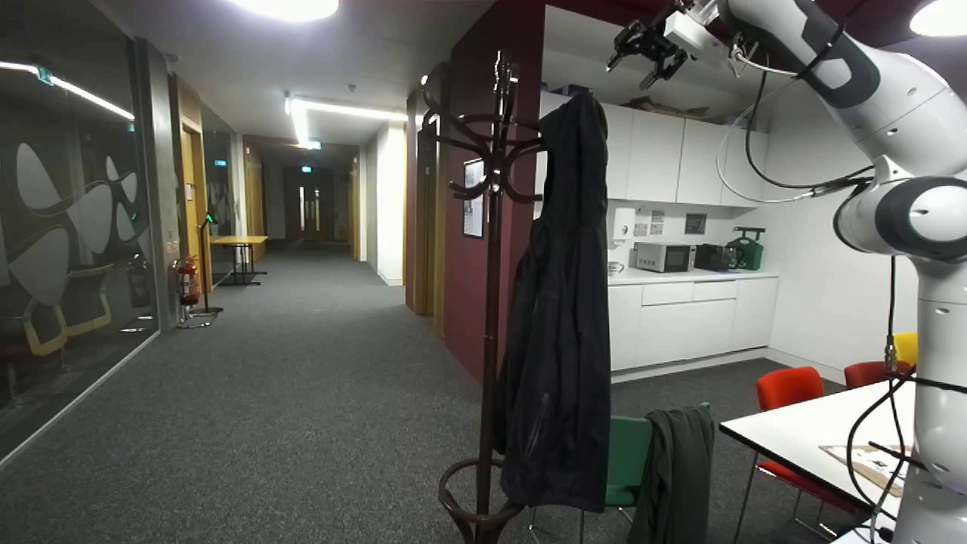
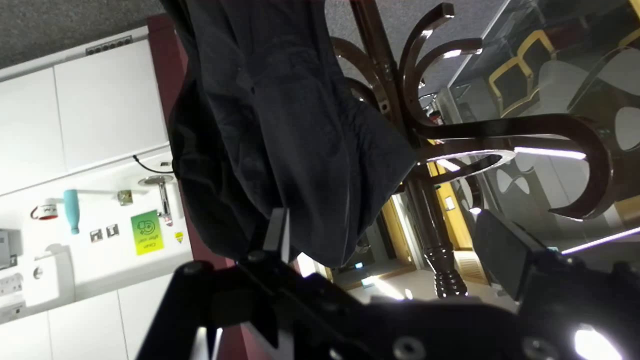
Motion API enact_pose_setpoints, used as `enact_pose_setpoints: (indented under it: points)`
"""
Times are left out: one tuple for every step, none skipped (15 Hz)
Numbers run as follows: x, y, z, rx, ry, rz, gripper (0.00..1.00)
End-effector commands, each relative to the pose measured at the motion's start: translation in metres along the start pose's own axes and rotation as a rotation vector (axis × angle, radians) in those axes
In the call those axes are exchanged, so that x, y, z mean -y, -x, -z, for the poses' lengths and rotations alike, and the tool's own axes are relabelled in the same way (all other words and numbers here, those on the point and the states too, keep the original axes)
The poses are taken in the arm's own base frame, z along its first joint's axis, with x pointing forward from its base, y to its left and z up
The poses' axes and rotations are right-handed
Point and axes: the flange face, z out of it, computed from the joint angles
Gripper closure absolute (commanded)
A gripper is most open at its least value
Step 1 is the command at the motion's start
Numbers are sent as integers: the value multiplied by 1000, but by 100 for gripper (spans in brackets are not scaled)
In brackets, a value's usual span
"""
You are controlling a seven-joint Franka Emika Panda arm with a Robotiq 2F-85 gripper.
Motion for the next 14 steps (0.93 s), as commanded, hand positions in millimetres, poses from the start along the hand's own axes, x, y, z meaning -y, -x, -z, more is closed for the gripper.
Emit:
enact_pose_setpoints:
  points:
    - [-6,1,8,26,-17,-21,0]
    - [-7,2,6,9,25,8,0]
    - [-2,-1,2,20,-18,-9,0]
    - [-2,-1,1,19,-11,-9,0]
    - [-1,-1,0,17,-7,-9,0]
    - [0,0,-1,17,-4,-7,0]
    - [1,1,-2,18,-4,-5,0]
    - [2,4,-5,32,12,-3,0]
    - [3,9,-10,56,30,5,0]
    - [5,15,-15,99,42,3,0]
    - [6,22,-21,146,56,0,0]
    - [8,30,-26,194,70,1,0]
    - [9,36,-31,236,80,5,0]
    - [11,43,-35,275,95,11,0]
